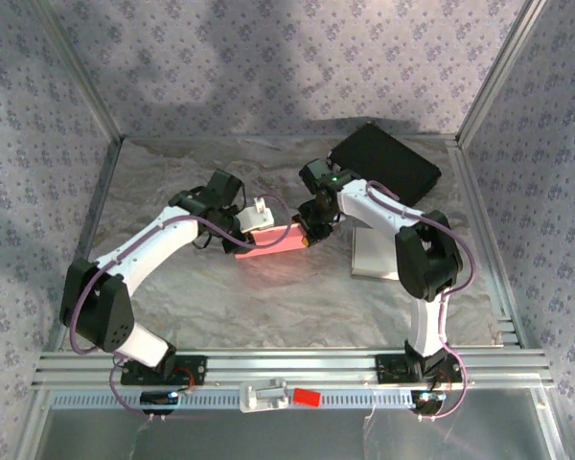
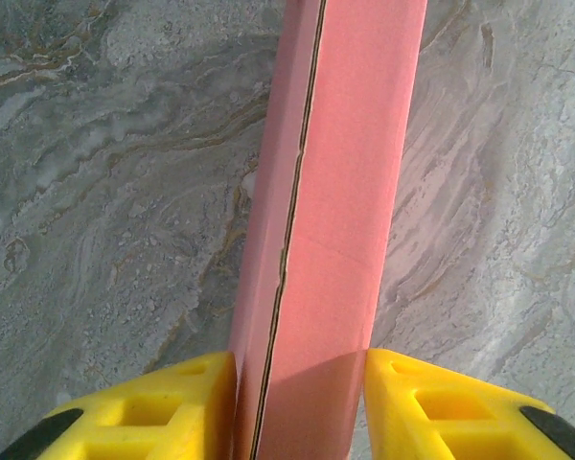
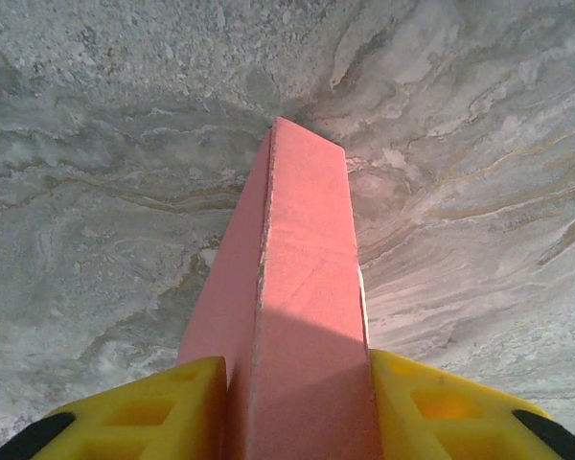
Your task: Fold the paper box
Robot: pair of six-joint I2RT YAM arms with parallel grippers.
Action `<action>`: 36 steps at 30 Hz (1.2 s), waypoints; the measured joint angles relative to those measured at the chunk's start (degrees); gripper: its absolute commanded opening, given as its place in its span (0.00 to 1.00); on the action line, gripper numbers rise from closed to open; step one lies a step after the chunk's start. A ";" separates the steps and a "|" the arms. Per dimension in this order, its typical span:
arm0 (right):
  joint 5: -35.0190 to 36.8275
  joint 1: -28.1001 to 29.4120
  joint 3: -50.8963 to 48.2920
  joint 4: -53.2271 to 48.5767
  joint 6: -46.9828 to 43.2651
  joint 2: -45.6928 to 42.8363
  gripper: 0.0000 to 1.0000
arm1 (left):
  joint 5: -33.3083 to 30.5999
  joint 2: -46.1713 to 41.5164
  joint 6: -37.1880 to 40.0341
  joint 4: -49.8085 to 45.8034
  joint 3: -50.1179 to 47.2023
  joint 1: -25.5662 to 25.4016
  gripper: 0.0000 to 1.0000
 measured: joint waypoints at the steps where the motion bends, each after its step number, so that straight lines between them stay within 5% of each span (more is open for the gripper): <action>1: 0.26 0.02 0.00 0.20 0.00 -0.02 0.43 | 0.17 0.04 -0.24 -0.09 0.09 0.20 0.39; 10: 2.01 0.09 0.07 1.16 -1.33 -0.15 0.72 | 1.46 1.33 -1.97 -1.31 2.08 2.03 0.37; 14: 2.08 -0.57 0.07 1.25 -1.86 -1.60 0.78 | 1.68 1.44 -2.14 -1.53 2.10 2.03 0.37; 22: -1.18 -3.52 7.89 -3.65 -1.60 -2.21 0.79 | 1.68 1.44 -2.14 -1.66 2.14 2.03 0.36; 28: -5.46 -4.15 19.76 -13.57 -3.56 6.08 0.72 | 1.66 2.19 -2.14 -2.14 2.82 2.19 0.36; 36: -3.63 -4.90 20.65 -19.45 -10.10 6.56 0.74 | 1.70 2.80 -2.12 -2.56 3.52 2.19 0.36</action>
